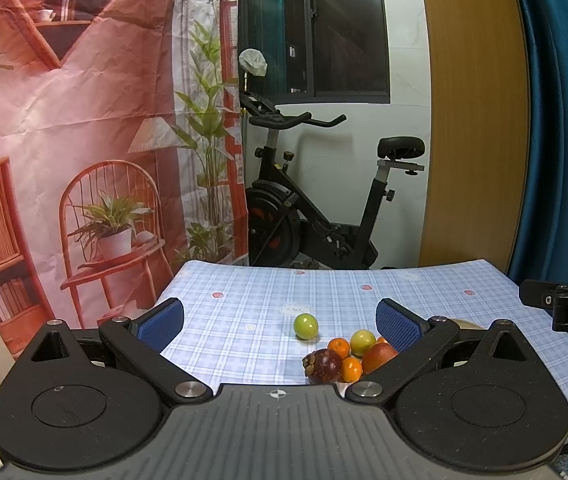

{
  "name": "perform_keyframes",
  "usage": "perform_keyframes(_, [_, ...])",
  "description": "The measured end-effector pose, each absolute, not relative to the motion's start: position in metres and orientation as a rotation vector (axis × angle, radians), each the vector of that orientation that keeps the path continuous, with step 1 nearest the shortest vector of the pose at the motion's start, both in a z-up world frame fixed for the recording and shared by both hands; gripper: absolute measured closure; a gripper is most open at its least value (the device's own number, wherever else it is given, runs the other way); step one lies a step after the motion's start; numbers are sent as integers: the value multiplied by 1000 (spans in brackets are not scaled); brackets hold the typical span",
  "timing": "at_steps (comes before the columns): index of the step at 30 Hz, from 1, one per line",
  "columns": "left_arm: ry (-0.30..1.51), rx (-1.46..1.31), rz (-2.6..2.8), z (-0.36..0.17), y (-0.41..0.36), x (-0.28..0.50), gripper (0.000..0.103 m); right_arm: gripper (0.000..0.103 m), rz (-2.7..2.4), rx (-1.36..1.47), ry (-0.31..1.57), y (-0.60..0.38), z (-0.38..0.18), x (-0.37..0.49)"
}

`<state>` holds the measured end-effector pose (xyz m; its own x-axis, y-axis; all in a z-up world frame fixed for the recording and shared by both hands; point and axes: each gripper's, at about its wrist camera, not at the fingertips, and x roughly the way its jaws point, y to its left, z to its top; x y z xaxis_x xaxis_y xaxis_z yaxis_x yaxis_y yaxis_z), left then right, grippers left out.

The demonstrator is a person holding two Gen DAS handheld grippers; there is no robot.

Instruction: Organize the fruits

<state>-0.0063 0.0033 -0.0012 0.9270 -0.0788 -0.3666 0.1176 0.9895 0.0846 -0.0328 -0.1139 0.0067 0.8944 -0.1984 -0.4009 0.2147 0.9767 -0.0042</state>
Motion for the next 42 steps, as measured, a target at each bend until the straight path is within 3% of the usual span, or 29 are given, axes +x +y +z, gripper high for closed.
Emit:
perform_keyframes(30, [408, 48, -128, 2, 11, 8, 0, 0, -195, 35, 401, -115, 13, -33])
perform_keyframes(42, [323, 19, -21, 16, 20, 48, 0, 0, -45, 52, 167, -137, 31, -12])
